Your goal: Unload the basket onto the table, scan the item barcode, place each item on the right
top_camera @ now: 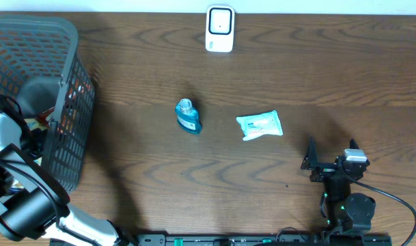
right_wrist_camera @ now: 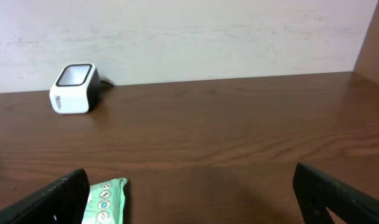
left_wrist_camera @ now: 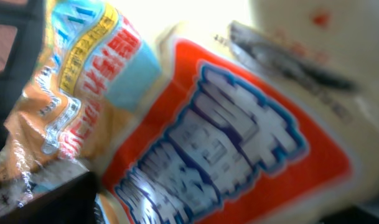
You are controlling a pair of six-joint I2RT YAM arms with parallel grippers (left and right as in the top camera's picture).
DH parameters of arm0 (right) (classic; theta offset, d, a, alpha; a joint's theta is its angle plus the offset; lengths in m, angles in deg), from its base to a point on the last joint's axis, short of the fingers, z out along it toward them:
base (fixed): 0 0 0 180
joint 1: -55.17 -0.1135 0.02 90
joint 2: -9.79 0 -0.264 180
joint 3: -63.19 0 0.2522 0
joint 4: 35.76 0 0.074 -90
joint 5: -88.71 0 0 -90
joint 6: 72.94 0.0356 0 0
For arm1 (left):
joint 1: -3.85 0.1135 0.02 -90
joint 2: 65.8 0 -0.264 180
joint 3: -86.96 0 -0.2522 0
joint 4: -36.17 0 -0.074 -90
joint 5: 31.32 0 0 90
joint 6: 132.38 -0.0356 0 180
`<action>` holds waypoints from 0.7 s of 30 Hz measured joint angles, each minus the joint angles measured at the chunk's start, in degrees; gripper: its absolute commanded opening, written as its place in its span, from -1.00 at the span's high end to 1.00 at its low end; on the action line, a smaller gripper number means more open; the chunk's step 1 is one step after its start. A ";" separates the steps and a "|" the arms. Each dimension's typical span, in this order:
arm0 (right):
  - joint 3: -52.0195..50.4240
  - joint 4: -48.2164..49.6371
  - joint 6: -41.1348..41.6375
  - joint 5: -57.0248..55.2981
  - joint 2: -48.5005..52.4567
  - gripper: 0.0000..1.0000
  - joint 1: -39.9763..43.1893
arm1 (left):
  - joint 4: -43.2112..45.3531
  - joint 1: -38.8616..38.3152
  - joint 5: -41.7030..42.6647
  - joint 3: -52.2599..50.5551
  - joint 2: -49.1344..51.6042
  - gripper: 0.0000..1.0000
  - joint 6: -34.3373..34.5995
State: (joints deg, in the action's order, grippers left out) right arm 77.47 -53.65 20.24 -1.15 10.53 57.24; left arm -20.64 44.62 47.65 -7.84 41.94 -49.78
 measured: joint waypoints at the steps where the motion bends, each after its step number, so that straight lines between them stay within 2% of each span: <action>1: 0.00 0.00 0.00 0.00 0.00 -0.99 0.00 | 0.09 0.00 -0.02 0.31 0.44 0.27 0.61; 2: 0.00 0.00 0.00 0.00 0.00 -0.99 0.00 | 0.24 -0.02 -0.04 0.48 0.87 0.70 1.01; 3: 0.00 -0.02 0.00 0.00 0.00 -0.98 0.00 | 0.33 -0.15 -0.44 0.68 1.18 0.85 1.27; 9: 0.00 0.00 0.00 0.00 0.00 -0.98 0.00 | -0.31 -1.29 -2.71 1.77 0.81 0.85 1.57; 14: 0.00 -0.02 0.00 0.00 0.00 -0.98 -0.02 | -0.90 -1.40 0.17 1.90 -1.95 0.86 3.43; 17: 0.00 -0.02 0.00 0.00 0.00 -0.98 0.00 | -1.22 -1.66 1.75 3.74 -7.41 0.85 6.34; 21: 0.00 0.00 0.00 0.00 0.00 -0.99 0.00 | 0.31 -1.90 3.67 9.49 -19.76 0.86 12.76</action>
State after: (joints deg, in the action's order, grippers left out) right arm 77.47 -53.65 20.24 -1.15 10.53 57.24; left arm -20.33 42.72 51.33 1.65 22.18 -37.01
